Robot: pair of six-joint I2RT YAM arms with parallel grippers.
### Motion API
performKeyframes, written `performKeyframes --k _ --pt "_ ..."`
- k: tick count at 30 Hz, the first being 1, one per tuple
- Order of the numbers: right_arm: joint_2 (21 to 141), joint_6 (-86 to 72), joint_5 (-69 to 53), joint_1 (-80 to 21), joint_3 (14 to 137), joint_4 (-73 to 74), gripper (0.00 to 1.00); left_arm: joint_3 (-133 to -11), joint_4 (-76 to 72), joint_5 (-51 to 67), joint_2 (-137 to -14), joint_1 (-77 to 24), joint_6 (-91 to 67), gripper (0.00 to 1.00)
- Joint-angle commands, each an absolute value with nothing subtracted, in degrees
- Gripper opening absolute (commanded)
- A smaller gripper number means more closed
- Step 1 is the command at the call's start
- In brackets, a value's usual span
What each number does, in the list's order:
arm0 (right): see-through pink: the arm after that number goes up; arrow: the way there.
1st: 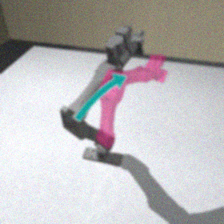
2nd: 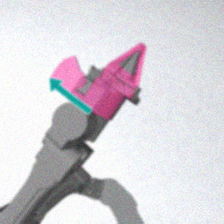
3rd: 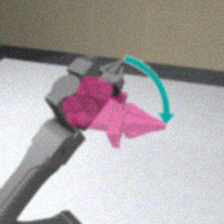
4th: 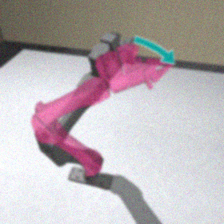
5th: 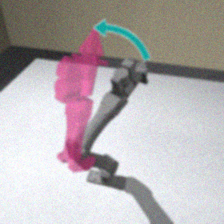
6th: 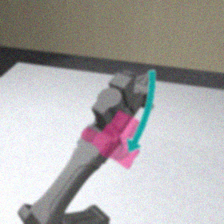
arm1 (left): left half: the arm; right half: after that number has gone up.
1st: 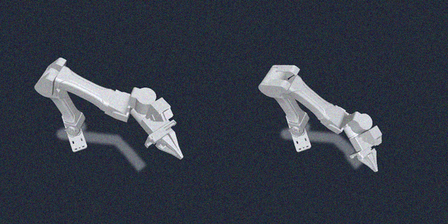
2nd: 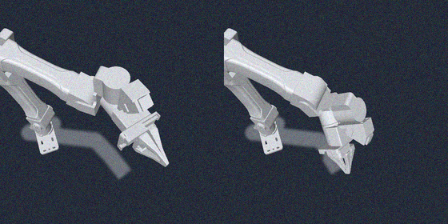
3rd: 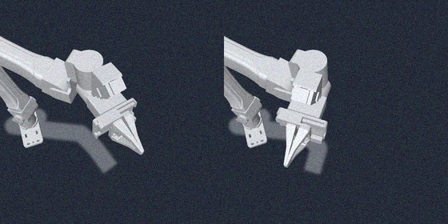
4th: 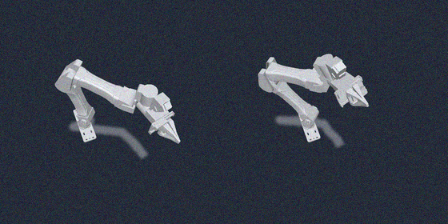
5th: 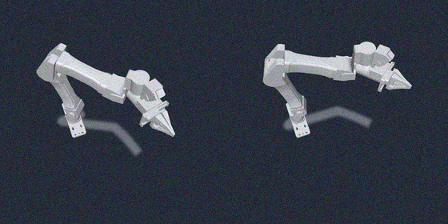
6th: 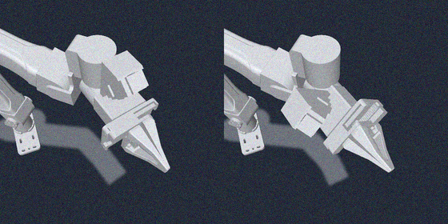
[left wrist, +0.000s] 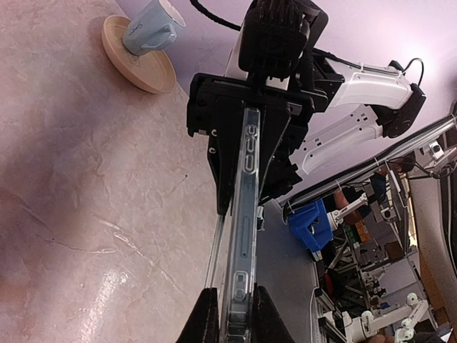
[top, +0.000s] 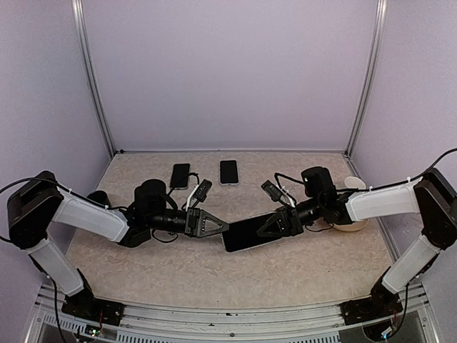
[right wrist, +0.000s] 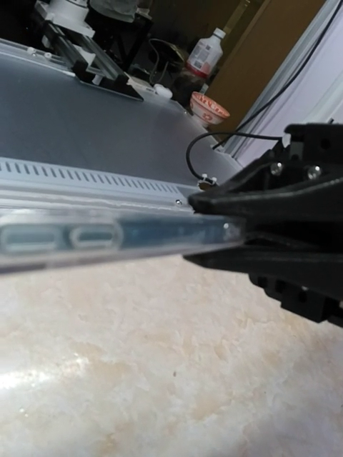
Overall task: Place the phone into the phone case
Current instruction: Press the bottom left corner of the phone case, then press the bottom right corner of the phone case.
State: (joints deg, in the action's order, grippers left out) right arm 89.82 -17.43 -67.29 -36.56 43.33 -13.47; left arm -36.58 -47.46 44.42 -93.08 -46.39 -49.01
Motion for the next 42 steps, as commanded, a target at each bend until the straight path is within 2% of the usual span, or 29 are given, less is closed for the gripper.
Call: performKeyframes --k 1,2,5,7,10,15,21,34,38,42 --pt "89.03 -16.02 -64.15 -36.97 45.00 -14.14 0.00 -38.15 -47.69 41.02 -92.68 -47.43 -48.79 0.00" --pt "88.91 -16.08 -64.02 -37.00 45.00 -14.20 0.00 -38.37 -47.02 40.89 -92.44 -47.54 -48.25 0.00" --pt "88.24 -16.77 -63.77 -37.00 44.88 -15.06 0.00 -38.50 -47.24 41.07 -92.16 -47.61 -48.42 0.32" --pt "87.49 -17.14 -63.52 -37.00 44.91 -15.68 0.00 -38.45 -47.52 41.34 -92.04 -47.63 -48.44 0.46" --pt "86.12 -17.72 -62.62 -37.00 45.09 -16.51 0.00 -38.24 -48.30 41.95 -91.98 -47.76 -48.62 0.55" --pt "84.93 -19.24 -61.47 -37.00 45.50 -18.28 0.00 -38.41 -49.61 42.89 -92.62 -48.77 -48.71 0.60" --pt "84.57 -21.42 -60.50 -36.89 45.93 -20.12 0.00 -38.76 -50.09 43.15 -93.40 -49.71 -48.57 0.61" --pt "83.07 -25.21 -58.79 -35.01 45.70 -23.24 0.00 -39.20 -50.58 44.41 -93.43 -50.70 -48.25 0.51" --pt "82.73 -25.90 -58.08 -34.54 45.53 -23.73 0.00 -39.12 -50.71 44.73 -93.58 -50.79 -48.20 0.46" --pt "82.62 -25.92 -57.87 -34.46 45.45 -23.74 0.00 -38.91 -50.94 44.59 -93.34 -50.80 -48.23 0.35"
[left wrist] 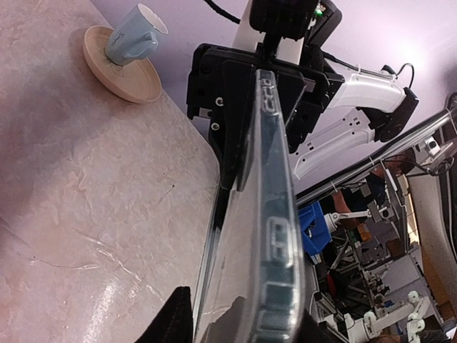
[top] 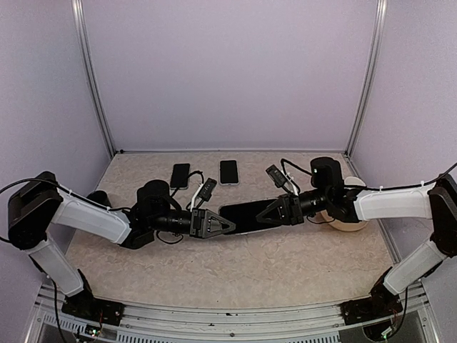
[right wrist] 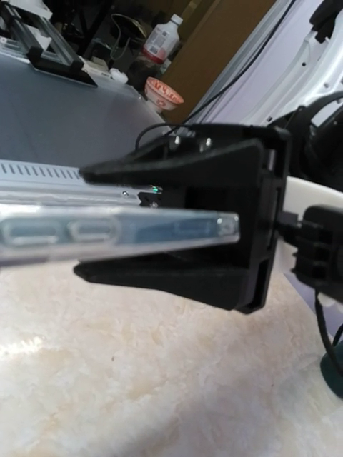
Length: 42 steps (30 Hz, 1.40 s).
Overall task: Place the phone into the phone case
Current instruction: Press the bottom right corner of the phone case.
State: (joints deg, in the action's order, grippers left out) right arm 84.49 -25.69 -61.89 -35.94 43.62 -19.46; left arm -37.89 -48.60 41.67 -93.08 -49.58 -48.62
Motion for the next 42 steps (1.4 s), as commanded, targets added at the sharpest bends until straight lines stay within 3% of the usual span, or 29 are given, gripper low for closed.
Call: performKeyframes --k 1,5,8,13,14,18,21,29,42 --pt "82.55 -25.86 -57.64 -34.50 45.40 -23.69 0.00 -38.81 -51.02 44.56 -93.42 -50.80 -48.26 0.31" --pt "82.27 -25.16 -56.56 -34.45 45.18 -23.07 0.00 -38.68 -51.90 44.65 -93.86 -50.79 -48.89 0.17" --pt "81.81 -23.65 -55.30 -34.44 45.32 -21.68 0.00 -38.52 -53.06 44.82 -94.25 -50.71 -50.05 0.00" --pt "81.04 -21.22 -53.05 -34.45 45.44 -19.40 0.00 -38.49 -54.88 45.08 -94.74 -50.51 -51.55 0.00" --pt "81.04 -21.14 -53.20 -34.45 45.44 -19.30 0.00 -38.56 -54.66 45.04 -94.68 -50.51 -51.32 0.02" --pt "81.25 -21.31 -54.75 -34.45 45.61 -19.08 0.00 -38.58 -52.50 44.55 -93.93 -50.23 -49.70 0.33" --pt "80.97 -21.61 -56.50 -34.48 45.70 -18.93 0.00 -38.58 -48.98 43.33 -92.69 -49.57 -47.37 0.47" --pt "80.40 -20.96 -58.29 -34.43 46.88 -14.90 0.00 -41.45 -25.71 29.47 -82.15 -48.69 -29.65 0.96" --pt "83.57 -21.57 -61.29 -34.45 48.81 -10.78 0.00 -44.72 -9.41 3.36 -70.09 -54.59 -9.15 0.99"
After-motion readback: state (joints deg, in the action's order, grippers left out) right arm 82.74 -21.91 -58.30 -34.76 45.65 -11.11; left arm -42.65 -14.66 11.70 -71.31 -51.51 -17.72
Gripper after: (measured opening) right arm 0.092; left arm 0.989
